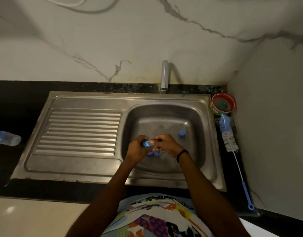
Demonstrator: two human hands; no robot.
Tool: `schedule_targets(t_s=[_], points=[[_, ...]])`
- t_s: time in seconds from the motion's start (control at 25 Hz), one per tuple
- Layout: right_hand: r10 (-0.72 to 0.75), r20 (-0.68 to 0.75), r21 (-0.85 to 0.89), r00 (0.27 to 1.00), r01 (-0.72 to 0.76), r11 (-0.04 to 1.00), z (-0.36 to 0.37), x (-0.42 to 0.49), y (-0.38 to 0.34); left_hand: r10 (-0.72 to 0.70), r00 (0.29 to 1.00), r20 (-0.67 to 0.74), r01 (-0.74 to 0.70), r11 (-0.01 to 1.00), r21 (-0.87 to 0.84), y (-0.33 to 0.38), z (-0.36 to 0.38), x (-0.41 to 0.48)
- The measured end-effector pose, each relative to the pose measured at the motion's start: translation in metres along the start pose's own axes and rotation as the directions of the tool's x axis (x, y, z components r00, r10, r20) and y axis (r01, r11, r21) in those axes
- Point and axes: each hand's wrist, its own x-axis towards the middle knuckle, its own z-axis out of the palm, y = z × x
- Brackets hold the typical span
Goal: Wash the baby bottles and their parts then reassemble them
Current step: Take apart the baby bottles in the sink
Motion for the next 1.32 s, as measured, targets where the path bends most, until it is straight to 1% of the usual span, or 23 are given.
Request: schedule_targets(t_s=[0.08,0.12,0.16,0.24,0.28,0.32,0.36,0.44,0.52,0.6,0.64,0.72,0.8,0.88,0.96,1.0,1.08,1.2,1.32], points=[[-0.013,-0.036,0.007,0.999,0.014,1.000,0.004,-0.002,0.002,-0.024,1.000,0.015,0.026,0.986,-0.166,-0.004,-0.003,-0.003],[-0.016,-0.056,0.027,0.998,0.017,1.000,0.008,-0.004,0.002,-0.061,0.998,0.020,0.064,0.955,-0.288,-0.005,-0.003,-0.005],[-0.023,-0.078,0.062,0.997,0.027,0.998,0.010,-0.004,0.003,-0.126,0.992,0.023,0.124,0.899,-0.420,-0.004,-0.003,-0.007],[-0.026,-0.161,0.125,0.987,0.047,0.991,0.009,-0.005,0.001,-0.289,0.955,0.058,0.255,0.708,-0.659,-0.001,-0.004,-0.010],[-0.019,-0.216,0.154,0.976,0.053,0.987,0.005,-0.004,0.001,-0.352,0.932,0.081,0.294,0.610,-0.735,0.000,-0.006,-0.011],[-0.017,-0.271,0.185,0.962,0.069,0.980,0.000,-0.002,0.000,-0.391,0.915,0.097,0.318,0.553,-0.770,-0.001,-0.009,-0.011],[-0.013,-0.316,0.209,0.949,0.084,0.974,-0.005,-0.001,0.000,-0.399,0.910,0.109,0.326,0.530,-0.782,-0.002,-0.010,-0.012],[0.009,-0.357,0.235,0.934,0.080,0.969,-0.010,0.000,0.004,-0.361,0.926,0.113,0.309,0.548,-0.777,-0.007,-0.010,-0.012],[0.049,-0.370,0.235,0.928,0.042,0.971,-0.008,-0.002,0.009,-0.347,0.935,0.074,0.288,0.619,-0.731,-0.015,-0.005,-0.011],[0.087,-0.384,0.213,0.919,-0.004,0.977,-0.005,-0.003,0.018,-0.373,0.928,-0.004,0.279,0.700,-0.657,-0.022,0.000,-0.009],[0.101,-0.401,0.181,0.910,-0.029,0.983,-0.005,-0.001,0.024,-0.385,0.922,-0.041,0.276,0.728,-0.628,-0.027,0.001,-0.006],[0.136,-0.477,0.031,0.868,-0.138,0.990,-0.006,0.007,0.034,-0.383,0.919,-0.089,0.270,0.779,-0.566,-0.037,0.003,0.000],[0.157,-0.548,-0.118,0.822,-0.262,0.958,-0.008,0.018,0.043,-0.372,0.920,-0.127,0.283,0.851,-0.443,-0.043,0.005,0.007],[0.177,-0.572,-0.161,0.801,-0.322,0.933,-0.008,0.026,0.046,-0.367,0.921,-0.128,0.319,0.902,-0.292,-0.047,0.010,0.018],[0.182,-0.565,-0.203,0.805,-0.349,0.915,-0.004,0.032,0.041,-0.358,0.925,-0.129,0.333,0.926,-0.179,-0.049,0.015,0.033],[0.183,-0.562,-0.234,0.806,-0.368,0.900,-0.004,0.040,0.041,-0.358,0.924,-0.135,0.337,0.928,-0.156,-0.051,0.017,0.042],[0.198,-0.547,-0.294,0.813,-0.408,0.865,-0.005,0.056,0.041,-0.366,0.921,-0.136,0.350,0.928,-0.129,-0.051,0.022,0.061],[0.250,-0.500,-0.332,0.829,-0.450,0.829,-0.006,0.085,0.043,-0.393,0.915,-0.096,0.387,0.919,-0.070,-0.055,0.029,0.086],[0.307,-0.465,-0.351,0.830,-0.492,0.797,-0.009,0.107,0.037,-0.415,0.909,-0.046,0.411,0.908,-0.076,-0.065,0.036,0.109]])
